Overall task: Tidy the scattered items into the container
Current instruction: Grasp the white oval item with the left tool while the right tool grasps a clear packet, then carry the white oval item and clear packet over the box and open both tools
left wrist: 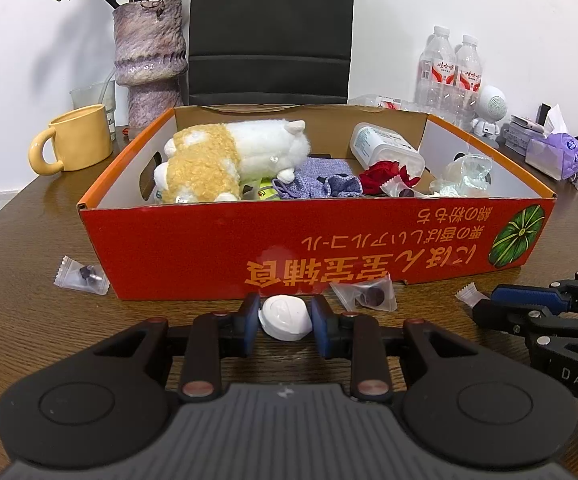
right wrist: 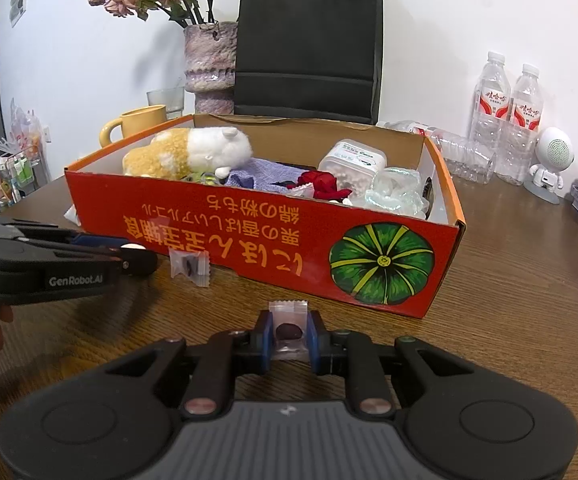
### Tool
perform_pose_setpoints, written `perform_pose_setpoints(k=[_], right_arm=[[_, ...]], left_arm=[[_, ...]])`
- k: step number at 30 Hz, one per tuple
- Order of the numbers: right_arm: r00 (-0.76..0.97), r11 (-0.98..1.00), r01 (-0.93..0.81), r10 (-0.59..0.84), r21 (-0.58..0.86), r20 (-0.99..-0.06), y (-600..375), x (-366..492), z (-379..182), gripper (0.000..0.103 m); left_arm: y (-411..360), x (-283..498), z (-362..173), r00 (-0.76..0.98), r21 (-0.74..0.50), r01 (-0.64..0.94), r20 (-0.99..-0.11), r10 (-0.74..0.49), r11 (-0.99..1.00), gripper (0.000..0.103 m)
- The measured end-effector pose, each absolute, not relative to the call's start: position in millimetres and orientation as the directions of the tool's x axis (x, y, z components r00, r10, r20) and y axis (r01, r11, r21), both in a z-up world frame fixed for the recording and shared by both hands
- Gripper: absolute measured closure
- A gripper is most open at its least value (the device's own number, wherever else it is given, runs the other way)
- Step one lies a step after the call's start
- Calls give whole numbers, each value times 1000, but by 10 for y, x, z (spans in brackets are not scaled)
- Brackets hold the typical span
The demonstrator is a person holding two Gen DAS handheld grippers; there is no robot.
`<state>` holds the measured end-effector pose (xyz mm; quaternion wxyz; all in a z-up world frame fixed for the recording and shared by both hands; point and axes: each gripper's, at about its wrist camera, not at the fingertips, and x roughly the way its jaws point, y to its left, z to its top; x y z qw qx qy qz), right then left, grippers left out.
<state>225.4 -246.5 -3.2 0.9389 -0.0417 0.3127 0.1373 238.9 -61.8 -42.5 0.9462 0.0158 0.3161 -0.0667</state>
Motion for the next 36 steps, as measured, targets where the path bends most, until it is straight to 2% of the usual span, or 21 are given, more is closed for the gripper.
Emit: perform_pose_setpoints(k=[7, 12, 17, 21, 27, 36], right_arm=[[781, 956, -295, 248, 12, -573, -2456, 2117, 13, 87], [818, 945, -326, 304, 41, -488, -2420, 1851, 253, 87], [855, 938, -341, 340, 69, -392, -2388, 1821, 630, 87], [884, 949, -310, 307, 50, -351, -2336, 2050, 878, 87], [896, 961, -258, 275, 96, -350, -2289, 2606, 891, 87], [839, 963, -258, 261, 73, -477, -2259, 3183, 442, 87]], left_arm=[[-455, 2123, -369, 811, -71, 112, -570, -133, 991, 74], [-210, 1795, -86, 849, -173, 133, -488, -202, 976, 74], [-164, 1744, 361, 894, -168, 185, -379, -237, 968, 74], [-244, 1943, 575, 912, -136, 220, -323, -253, 966, 74], [-382, 2550, 463, 901, -114, 202, -367, -230, 973, 74], [-427, 3060, 80, 875, -133, 157, -441, -200, 979, 74]])
